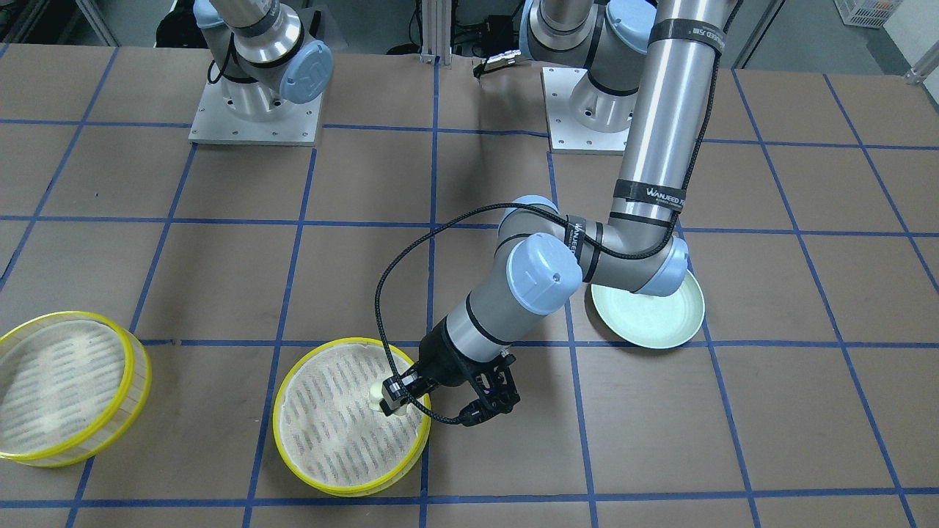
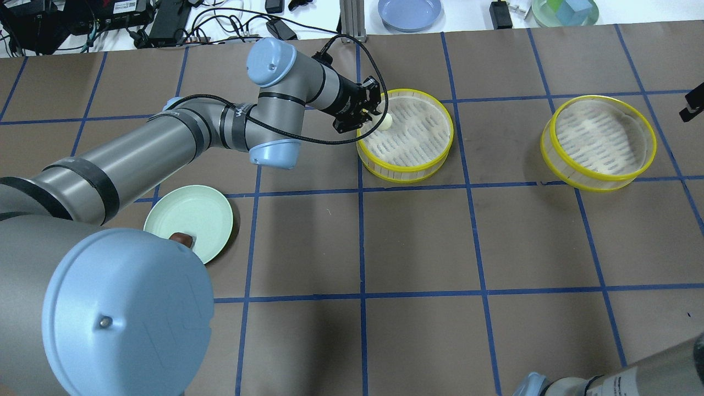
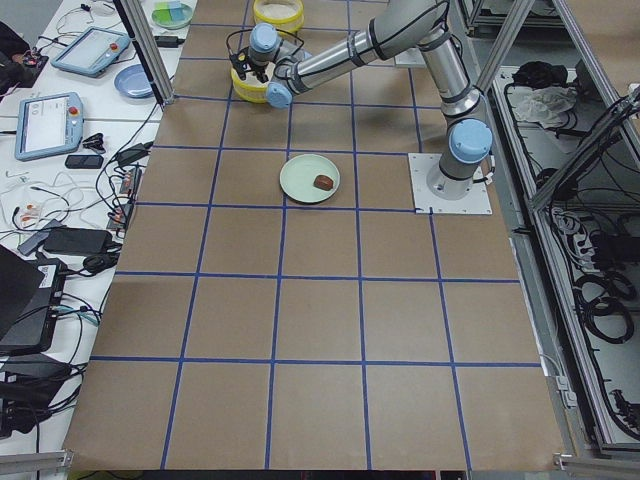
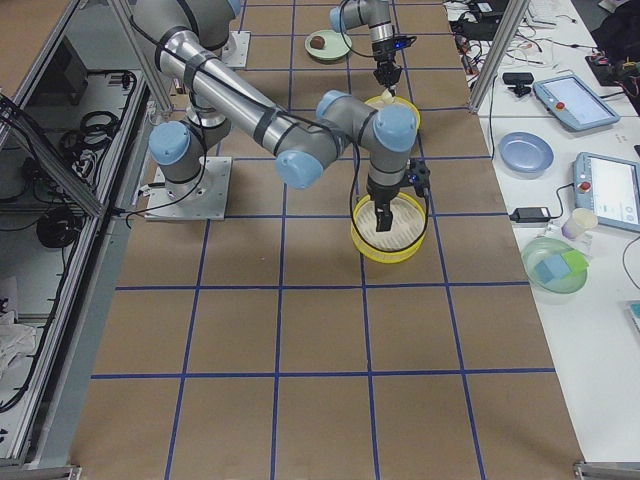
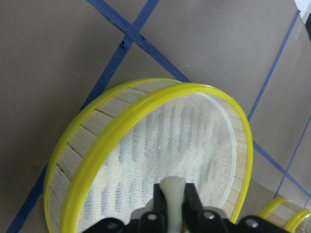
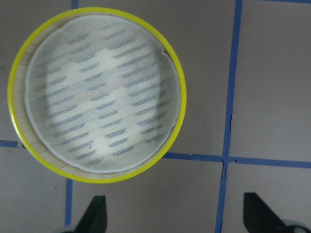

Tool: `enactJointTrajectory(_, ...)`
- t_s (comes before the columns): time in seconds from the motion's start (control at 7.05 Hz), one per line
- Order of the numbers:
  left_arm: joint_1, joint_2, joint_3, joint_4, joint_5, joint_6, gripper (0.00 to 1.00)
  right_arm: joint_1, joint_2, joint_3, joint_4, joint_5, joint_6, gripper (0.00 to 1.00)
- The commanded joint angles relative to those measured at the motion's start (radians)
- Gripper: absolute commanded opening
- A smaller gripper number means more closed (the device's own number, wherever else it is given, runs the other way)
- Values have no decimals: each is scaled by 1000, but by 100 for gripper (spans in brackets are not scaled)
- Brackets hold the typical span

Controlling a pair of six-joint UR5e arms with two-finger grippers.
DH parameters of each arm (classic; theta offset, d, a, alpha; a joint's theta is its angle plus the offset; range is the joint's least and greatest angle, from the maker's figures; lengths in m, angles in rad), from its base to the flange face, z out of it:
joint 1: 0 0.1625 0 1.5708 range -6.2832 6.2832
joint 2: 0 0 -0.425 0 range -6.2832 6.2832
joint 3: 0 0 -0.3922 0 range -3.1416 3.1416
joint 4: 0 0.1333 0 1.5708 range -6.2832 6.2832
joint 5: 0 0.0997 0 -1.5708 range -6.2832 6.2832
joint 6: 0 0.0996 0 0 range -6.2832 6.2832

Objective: Stack buns with steamer

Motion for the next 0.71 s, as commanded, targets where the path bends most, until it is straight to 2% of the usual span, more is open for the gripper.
enactJointTrajectory(0.0, -8, -11, -1, 3, 12, -16, 100, -14, 155, -46, -70, 3, -30, 100)
enactJointTrajectory(0.14, -8, -5, 0, 0, 14, -26, 100, -14, 185, -45, -172, 14, -45, 100)
enactJointTrajectory(0.28, -8, 13, 2, 0, 0, -93, 100, -2, 213, -43, -181, 14, -43, 100)
enactJointTrajectory(0.57, -9, 23, 18, 2, 2, -91, 100, 47, 233, -33, -186, 14, -46, 100)
